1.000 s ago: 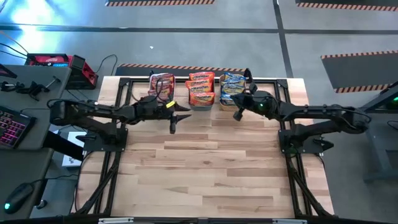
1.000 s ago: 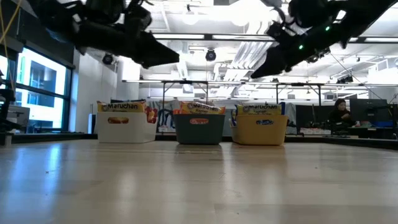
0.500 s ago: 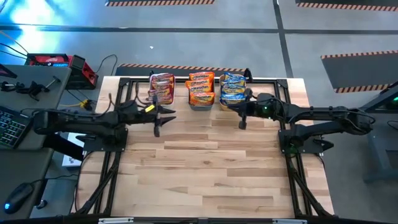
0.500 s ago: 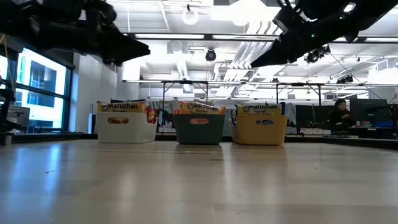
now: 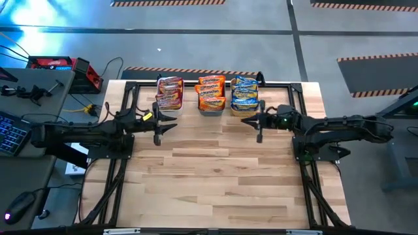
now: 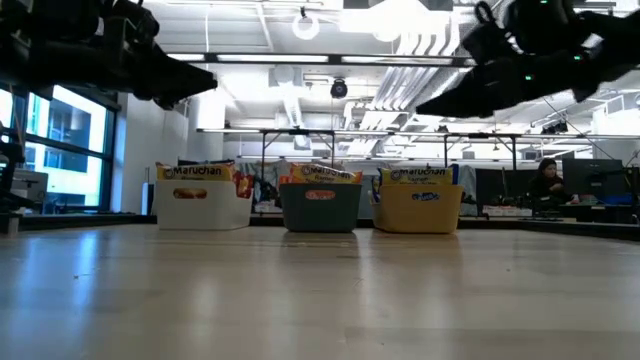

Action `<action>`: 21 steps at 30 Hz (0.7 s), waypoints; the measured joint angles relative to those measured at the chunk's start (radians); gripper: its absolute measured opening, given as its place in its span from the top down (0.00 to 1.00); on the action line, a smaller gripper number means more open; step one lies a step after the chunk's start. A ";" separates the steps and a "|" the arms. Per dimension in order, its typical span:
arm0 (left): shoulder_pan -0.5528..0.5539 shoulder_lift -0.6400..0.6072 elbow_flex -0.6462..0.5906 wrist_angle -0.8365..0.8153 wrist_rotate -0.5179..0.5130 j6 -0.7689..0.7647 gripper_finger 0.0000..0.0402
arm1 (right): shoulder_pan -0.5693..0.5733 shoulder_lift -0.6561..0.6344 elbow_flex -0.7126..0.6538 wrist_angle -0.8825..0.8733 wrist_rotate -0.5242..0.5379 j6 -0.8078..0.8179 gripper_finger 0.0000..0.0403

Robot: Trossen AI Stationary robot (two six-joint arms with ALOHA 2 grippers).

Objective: Sort Maruchan noodles
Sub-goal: Return to Home Position

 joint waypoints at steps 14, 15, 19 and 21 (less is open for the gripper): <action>0.018 -0.058 -0.073 0.037 -0.074 -0.002 0.75 | -0.003 -0.549 -0.255 -0.055 0.033 0.034 1.00; 0.026 -0.058 -0.094 0.074 -0.074 -0.016 0.75 | -0.003 -0.584 -0.268 -0.064 0.033 0.039 1.00; 0.054 -0.063 -0.130 0.088 -0.071 -0.054 0.75 | -0.003 -0.726 -0.303 -0.143 0.051 0.039 1.00; 0.064 -0.075 -0.129 0.078 -0.044 -0.053 0.75 | -0.003 -0.794 -0.302 -0.223 0.073 0.039 1.00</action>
